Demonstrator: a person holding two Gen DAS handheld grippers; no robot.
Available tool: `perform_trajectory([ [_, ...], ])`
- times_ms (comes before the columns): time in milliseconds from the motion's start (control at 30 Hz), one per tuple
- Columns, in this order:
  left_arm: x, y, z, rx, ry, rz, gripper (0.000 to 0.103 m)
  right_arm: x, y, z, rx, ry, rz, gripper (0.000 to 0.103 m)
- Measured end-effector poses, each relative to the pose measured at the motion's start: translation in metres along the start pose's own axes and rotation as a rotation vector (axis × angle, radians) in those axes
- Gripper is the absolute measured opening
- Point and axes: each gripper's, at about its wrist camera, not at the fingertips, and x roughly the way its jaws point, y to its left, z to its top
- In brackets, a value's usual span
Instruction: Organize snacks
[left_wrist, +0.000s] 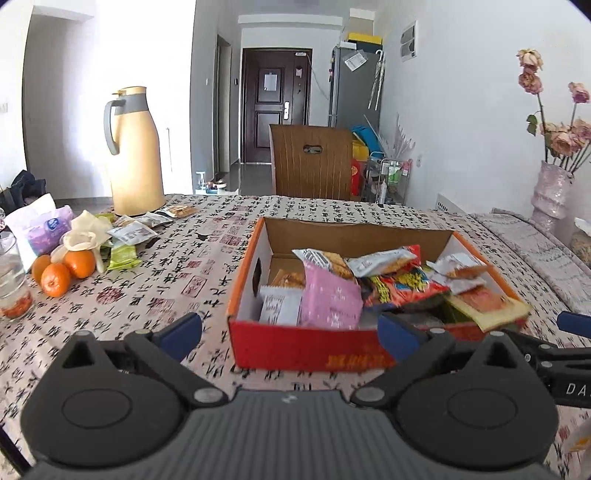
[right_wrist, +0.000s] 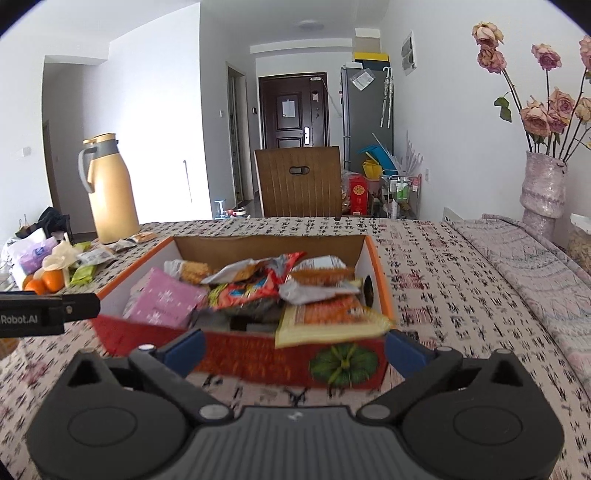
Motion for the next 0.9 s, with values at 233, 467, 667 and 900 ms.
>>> perform_trajectory([
  [233,-0.029,0.001,-0.029,0.019,-0.001,-0.013,0.103,-0.033,0.005,-0.025,-0.007,0.014,0.023,0.103],
  [467,-0.044,0.003,-0.053,0.033,0.02,-0.011,0.103,-0.05,0.012,-0.045,-0.016,0.043,0.045,0.103],
  [667,-0.052,0.006,-0.066,0.035,0.034,-0.011,0.103,-0.058,0.017,-0.06,-0.02,0.069,0.061,0.103],
  [900,-0.058,0.007,-0.074,0.035,0.043,-0.015,0.103,-0.063,0.018,-0.071,-0.012,0.088,0.063,0.103],
])
